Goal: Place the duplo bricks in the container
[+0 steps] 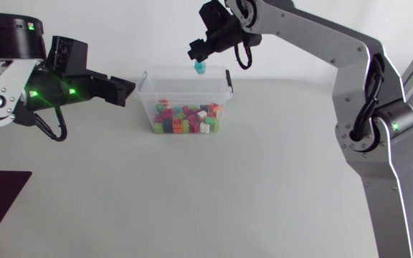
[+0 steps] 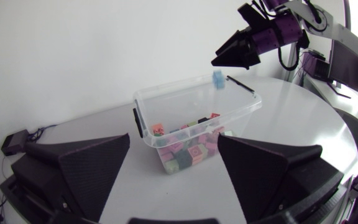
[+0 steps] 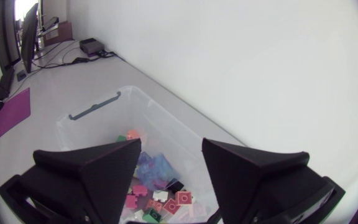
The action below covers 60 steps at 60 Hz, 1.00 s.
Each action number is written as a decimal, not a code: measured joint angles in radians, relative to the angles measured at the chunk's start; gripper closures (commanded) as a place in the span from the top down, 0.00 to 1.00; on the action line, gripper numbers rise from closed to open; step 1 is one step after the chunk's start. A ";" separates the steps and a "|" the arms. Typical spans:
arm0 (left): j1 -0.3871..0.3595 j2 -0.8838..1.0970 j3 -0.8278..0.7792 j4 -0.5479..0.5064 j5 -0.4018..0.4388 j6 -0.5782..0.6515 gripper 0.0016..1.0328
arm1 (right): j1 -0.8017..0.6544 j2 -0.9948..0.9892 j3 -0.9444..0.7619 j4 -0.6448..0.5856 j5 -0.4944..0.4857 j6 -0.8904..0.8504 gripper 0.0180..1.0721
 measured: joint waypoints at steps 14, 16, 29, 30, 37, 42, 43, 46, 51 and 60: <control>0.006 -0.030 -0.032 -0.001 -0.002 0.000 0.95 | 0.009 -0.025 -0.107 0.063 0.054 0.031 0.96; 0.008 -0.042 -0.041 0.000 -0.009 0.000 0.95 | 0.010 -0.039 -0.122 0.063 0.068 0.038 0.96; 0.011 -0.130 -0.073 -0.005 -0.084 0.023 0.95 | 0.003 -0.220 -0.274 0.103 0.152 0.060 0.96; 0.011 -0.135 -0.073 -0.008 -0.087 0.024 0.95 | 0.000 -0.238 -0.291 0.111 0.156 0.061 0.96; 0.011 -0.187 -0.082 -0.033 -0.104 0.039 0.95 | -0.015 -0.393 -0.437 0.170 0.206 0.064 0.96; 0.011 -0.235 -0.101 -0.055 -0.106 0.050 0.95 | -0.024 -0.494 -0.544 0.217 0.235 0.064 0.96; 0.011 -0.245 -0.105 -0.060 -0.106 0.050 0.95 | -0.028 -0.517 -0.571 0.230 0.244 0.064 0.96; 0.011 -0.267 -0.114 -0.069 -0.108 0.053 0.95 | -0.032 -0.568 -0.637 0.261 0.264 0.064 0.96; 0.014 -0.301 -0.134 -0.077 -0.109 0.053 0.95 | -0.039 -0.648 -0.745 0.296 0.288 0.064 0.96; 0.032 -0.362 -0.169 -0.096 -0.110 0.068 0.95 | -0.049 -0.769 -0.916 0.346 0.319 0.063 0.96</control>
